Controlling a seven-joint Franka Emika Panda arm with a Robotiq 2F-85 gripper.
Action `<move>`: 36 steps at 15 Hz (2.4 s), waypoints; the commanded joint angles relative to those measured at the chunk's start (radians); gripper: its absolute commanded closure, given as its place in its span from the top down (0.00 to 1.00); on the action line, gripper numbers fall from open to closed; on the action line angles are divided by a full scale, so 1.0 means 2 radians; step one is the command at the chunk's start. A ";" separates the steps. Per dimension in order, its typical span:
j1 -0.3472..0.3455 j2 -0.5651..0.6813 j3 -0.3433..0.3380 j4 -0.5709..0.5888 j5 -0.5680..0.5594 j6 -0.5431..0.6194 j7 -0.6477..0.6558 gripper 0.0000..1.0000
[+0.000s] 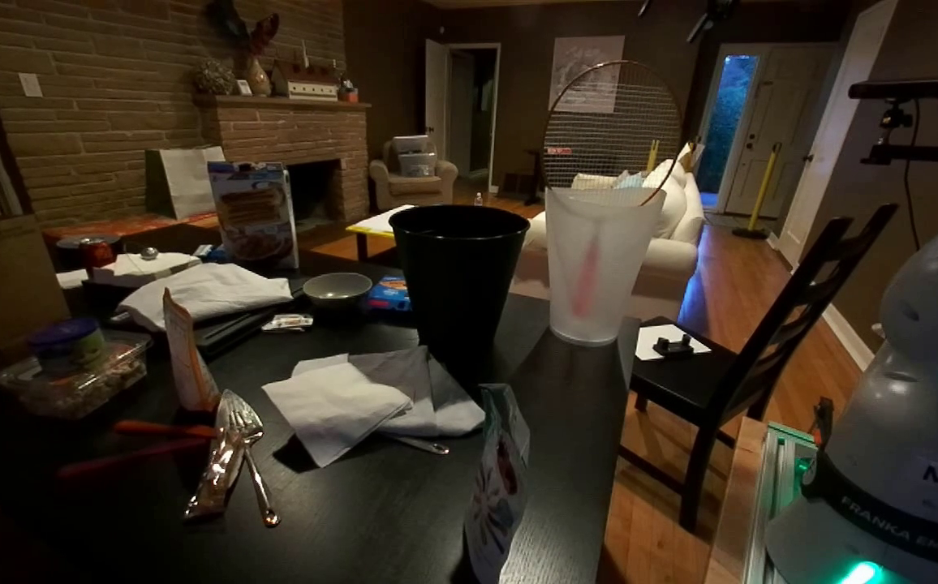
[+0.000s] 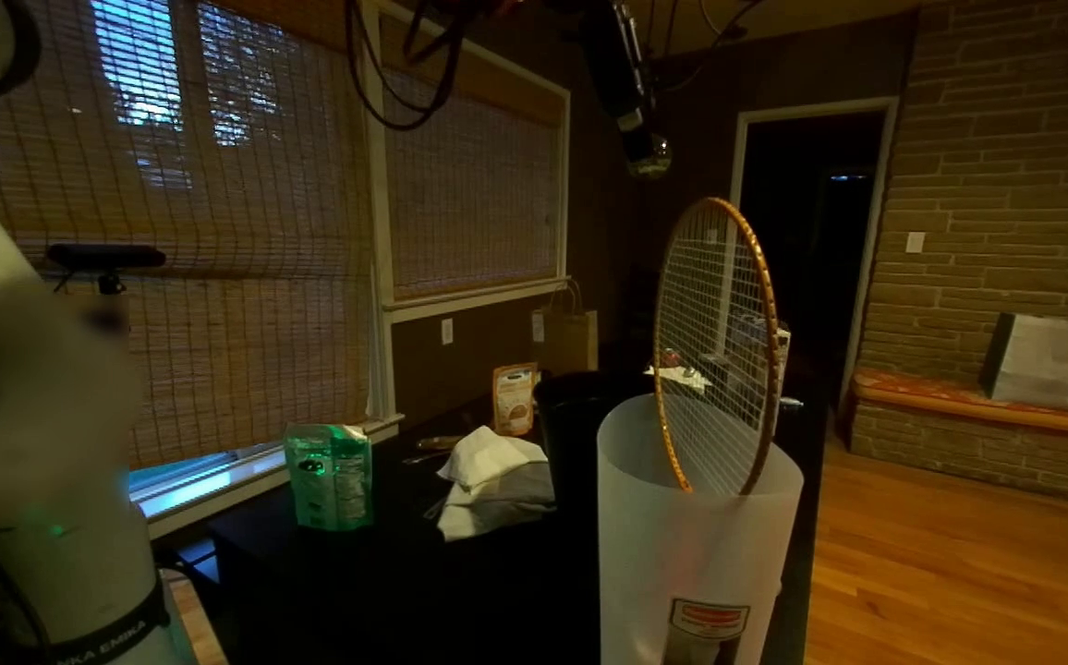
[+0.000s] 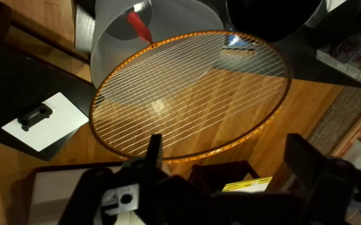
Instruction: Move the racket to the black bin
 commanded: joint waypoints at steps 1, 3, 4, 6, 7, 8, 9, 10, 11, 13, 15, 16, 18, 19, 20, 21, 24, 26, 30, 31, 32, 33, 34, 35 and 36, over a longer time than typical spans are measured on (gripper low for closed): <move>-0.031 0.083 -0.028 0.099 0.003 -0.047 0.036 1.00; -0.044 0.116 -0.042 0.127 0.003 -0.061 0.058 1.00; -0.049 0.132 -0.048 0.134 0.005 -0.061 0.073 1.00; -0.058 0.155 -0.053 0.153 0.005 -0.071 0.111 1.00; -0.053 0.120 -0.047 0.111 0.002 -0.047 0.074 1.00; -0.056 0.133 -0.050 0.120 0.002 -0.051 0.087 1.00; -0.057 0.142 -0.050 0.127 0.002 -0.053 0.094 1.00; -0.057 0.148 -0.050 0.132 0.002 -0.053 0.098 1.00; -0.059 0.159 -0.045 0.144 -0.023 -0.063 0.167 1.00; -0.059 0.164 -0.043 0.144 -0.033 -0.062 0.222 1.00; -0.057 0.169 -0.042 0.145 -0.036 -0.070 0.279 1.00; -0.056 0.174 -0.041 0.150 -0.032 -0.081 0.307 1.00; -0.052 0.181 -0.037 0.153 -0.017 -0.084 0.366 1.00; -0.051 0.193 -0.037 0.169 0.002 -0.096 0.389 1.00; -0.051 0.201 -0.036 0.177 0.019 -0.100 0.412 1.00; -0.050 0.210 -0.035 0.188 0.032 -0.095 0.436 1.00; -0.049 0.248 -0.033 0.242 0.062 -0.119 0.478 1.00; -0.053 0.274 -0.030 0.273 0.084 -0.143 0.491 1.00; -0.046 0.266 -0.030 0.253 0.076 -0.139 0.485 1.00; -0.047 0.270 -0.030 0.258 0.077 -0.142 0.486 0.85; -0.043 0.271 -0.029 0.255 0.072 -0.145 0.494 0.72; -0.042 0.270 -0.029 0.252 0.072 -0.148 0.499 0.66; -0.040 0.270 -0.028 0.250 0.071 -0.154 0.498 0.57; -0.037 0.268 -0.027 0.249 0.067 -0.157 0.497 0.51; -0.035 0.268 -0.026 0.247 0.067 -0.163 0.495 0.44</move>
